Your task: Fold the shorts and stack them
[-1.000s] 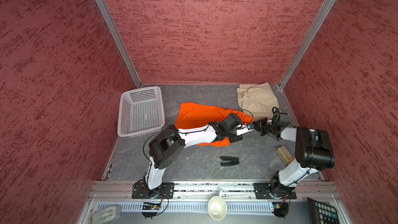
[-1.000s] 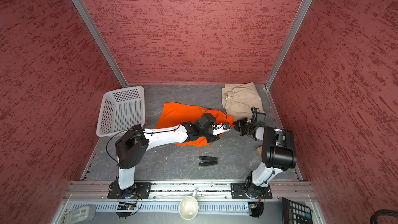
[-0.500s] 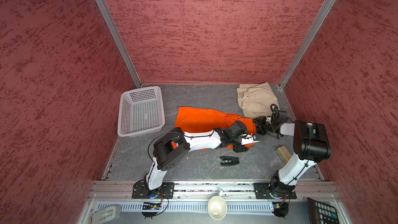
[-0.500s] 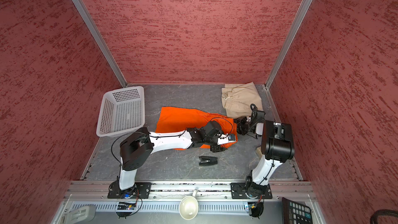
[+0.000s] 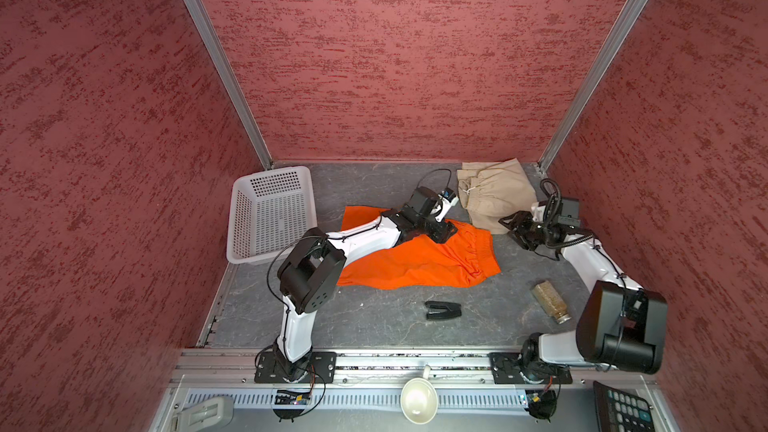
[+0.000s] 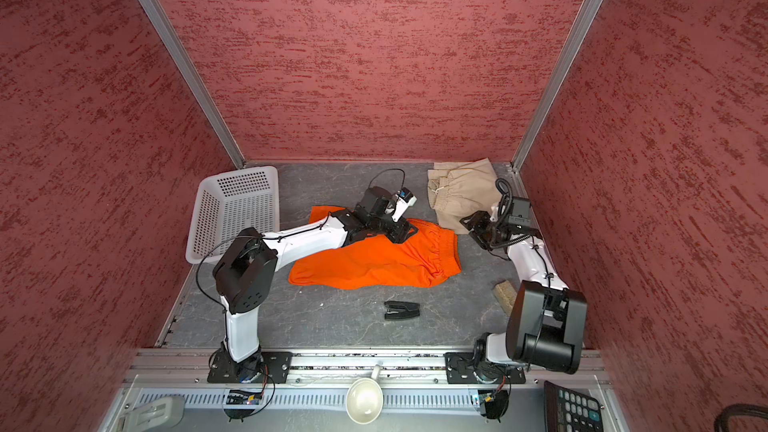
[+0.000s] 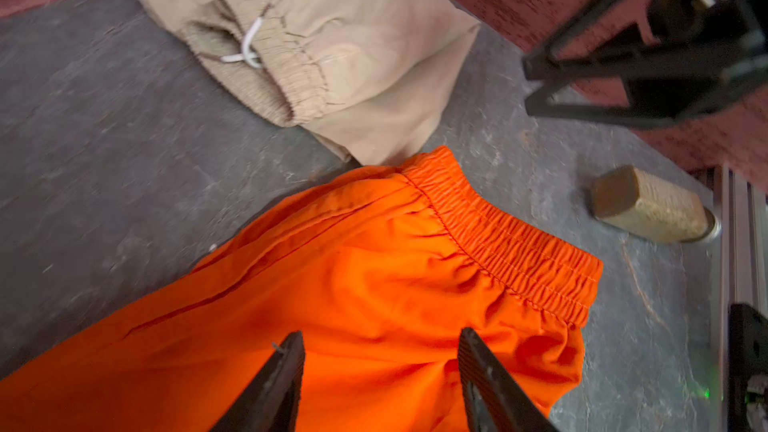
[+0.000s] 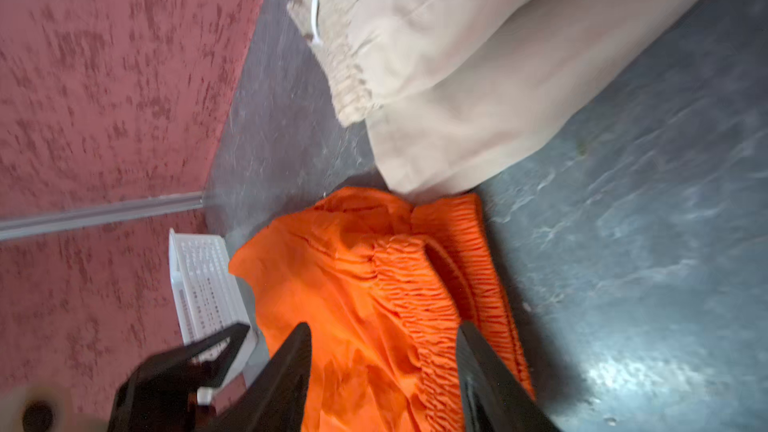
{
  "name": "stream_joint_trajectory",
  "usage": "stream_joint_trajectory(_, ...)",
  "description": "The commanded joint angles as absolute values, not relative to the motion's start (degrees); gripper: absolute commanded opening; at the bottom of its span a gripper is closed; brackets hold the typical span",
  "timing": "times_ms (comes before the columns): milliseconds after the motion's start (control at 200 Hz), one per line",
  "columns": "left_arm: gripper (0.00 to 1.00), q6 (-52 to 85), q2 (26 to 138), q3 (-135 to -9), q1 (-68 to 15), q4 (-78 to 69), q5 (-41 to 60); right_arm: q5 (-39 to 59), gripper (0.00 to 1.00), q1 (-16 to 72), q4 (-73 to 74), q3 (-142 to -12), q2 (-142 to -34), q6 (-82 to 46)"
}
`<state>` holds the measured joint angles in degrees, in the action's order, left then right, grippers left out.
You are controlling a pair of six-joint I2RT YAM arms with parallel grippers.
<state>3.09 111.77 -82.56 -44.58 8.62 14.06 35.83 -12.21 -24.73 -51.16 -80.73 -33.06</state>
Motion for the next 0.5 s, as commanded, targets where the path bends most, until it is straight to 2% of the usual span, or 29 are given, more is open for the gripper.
stream_joint_trajectory(0,0.59,10.7,113.9,-84.9,-44.2,11.2,14.7,35.9,0.56,-8.1,-31.3,-48.6,-83.0,-29.7)
stream_joint_trajectory(185,0.58,17.5,116.5,-85.3,-41.6,15.0,9.8,34.4,0.54,-6.1,-31.0,-46.5,-84.6,-30.1)
stream_joint_trajectory(376,0.57,25.0,118.1,-84.9,-37.2,21.4,7.0,31.1,0.47,-5.8,-34.0,-46.9,-87.4,-27.5)
stream_joint_trajectory(496,0.57,28.1,117.6,-83.1,-35.0,23.2,6.8,29.8,0.5,-5.8,-36.2,-47.7,-88.3,-26.3)
